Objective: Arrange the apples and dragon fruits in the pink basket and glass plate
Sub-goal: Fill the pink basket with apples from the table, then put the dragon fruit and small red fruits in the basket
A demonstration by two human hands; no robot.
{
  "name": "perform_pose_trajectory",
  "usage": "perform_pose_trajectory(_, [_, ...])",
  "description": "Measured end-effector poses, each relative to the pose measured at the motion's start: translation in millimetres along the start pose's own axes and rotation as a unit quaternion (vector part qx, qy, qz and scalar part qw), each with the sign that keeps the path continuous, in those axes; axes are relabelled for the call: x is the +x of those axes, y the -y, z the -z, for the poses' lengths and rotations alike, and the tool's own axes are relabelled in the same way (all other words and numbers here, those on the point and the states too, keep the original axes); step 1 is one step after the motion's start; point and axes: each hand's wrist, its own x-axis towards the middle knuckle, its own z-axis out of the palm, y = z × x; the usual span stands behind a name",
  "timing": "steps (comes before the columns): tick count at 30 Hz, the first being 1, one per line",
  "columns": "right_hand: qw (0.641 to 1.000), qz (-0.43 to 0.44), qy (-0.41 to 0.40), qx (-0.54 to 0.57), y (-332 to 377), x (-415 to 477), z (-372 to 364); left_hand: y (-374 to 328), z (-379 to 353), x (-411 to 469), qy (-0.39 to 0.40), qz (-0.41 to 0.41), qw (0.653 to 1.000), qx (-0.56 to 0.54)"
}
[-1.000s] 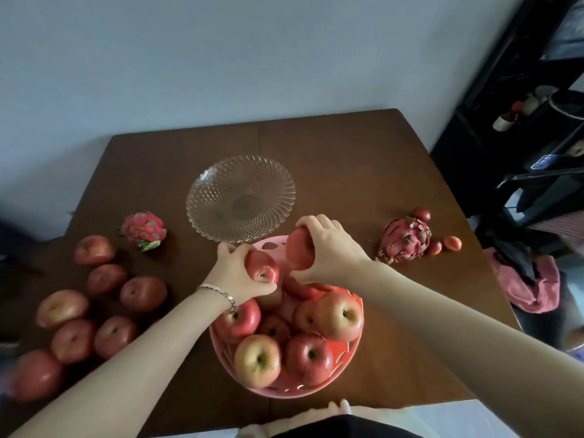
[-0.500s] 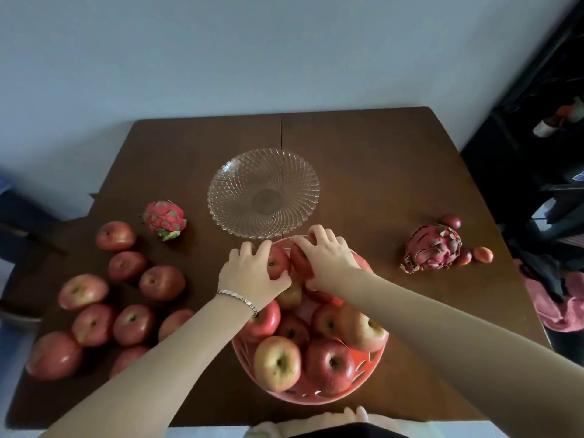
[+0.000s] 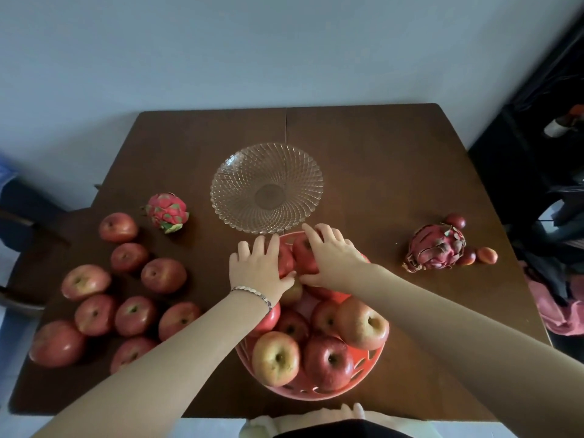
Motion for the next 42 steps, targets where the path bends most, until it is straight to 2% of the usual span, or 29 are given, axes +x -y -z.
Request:
perform_pose_trajectory(1, [0.998,-0.006,-0.017,0.065,-6.0,-4.3,7.5,-2.2,0.7,0.7,0.006,-0.018,1.000,0.003])
perform_pose_trajectory(3, [0.978,-0.028,-0.133,0.159,-30.6,-13.3,22.9,-6.5,-0.6,0.0,0.013,-0.073,0.997,-0.006])
perform_pose_trajectory(5, [0.958,-0.073,-0.233,0.148,-69.5,-23.8,33.4,-9.9,-3.7,-2.1,0.002,-0.133,0.991,-0.028])
perform_pose_trajectory(6, [0.961,-0.101,-0.229,0.122,-90.2,-28.4,36.2,-9.6,-5.1,-3.2,-0.004,-0.148,0.988,-0.033])
perform_pose_trajectory(7, [0.971,-0.134,-0.182,0.082,-111.7,-33.6,36.9,-9.9,-6.0,-2.5,-0.004,-0.151,0.988,-0.034])
perform_pose_trajectory(9, [0.980,-0.185,-0.025,-0.062,-144.8,-40.3,31.2,-7.7,-6.9,-1.4,0.020,-0.140,0.990,-0.022])
perform_pose_trajectory(11, [0.956,-0.193,0.081,-0.205,-164.5,-42.0,20.0,-8.9,-1.8,-2.6,0.030,-0.144,0.989,-0.015])
perform_pose_trajectory(13, [0.943,-0.169,0.080,-0.276,-172.4,-39.4,11.3,-8.8,-1.3,-2.6,0.028,-0.145,0.989,-0.011])
perform_pose_trajectory(18, [0.921,-0.113,0.035,-0.372,-177.4,-31.1,5.8,-8.2,-1.7,-1.8,-0.001,-0.152,0.988,0.005])
perform_pose_trajectory(21, [0.939,-0.122,0.028,-0.321,-177.8,-33.5,9.0,-6.4,-1.2,-1.2,0.016,-0.149,0.989,0.005])
perform_pose_trajectory(23, [0.967,-0.171,-0.007,-0.187,-171.7,-40.5,16.7,-4.8,-2.9,-1.5,0.024,-0.148,0.989,0.000])
perform_pose_trajectory(25, [0.976,-0.200,-0.080,-0.022,-158.7,-49.2,28.6,-5.2,1.1,-0.9,0.040,-0.150,0.987,-0.038])
perform_pose_trajectory(29, [0.950,-0.131,-0.200,0.201,-107.4,-68.1,65.6,5.4,5.6,0.5,0.037,-0.121,0.972,-0.197])
perform_pose_trajectory(32, [0.931,-0.081,-0.185,0.304,-47.7,-83.1,87.1,15.2,12.7,-6.9,-0.004,-0.081,0.941,-0.328])
perform_pose_trajectory(35, [0.947,-0.029,-0.118,0.297,5.3,-86.7,74.6,25.5,13.5,-15.6,-0.003,-0.032,0.935,-0.353])
perform_pose_trajectory(38, [0.992,0.004,-0.020,0.122,38.9,-74.8,44.9,32.7,14.7,-23.9,0.007,-0.011,0.929,-0.371])
perform_pose_trajectory(40, [0.999,-0.002,0.035,0.001,50.8,-63.4,28.4,35.9,15.6,-29.7,0.013,0.008,0.924,-0.383])
perform_pose_trajectory(42, [0.997,-0.022,0.060,-0.047,59.4,-52.0,17.6,36.8,16.8,-34.9,0.017,0.024,0.915,-0.402])
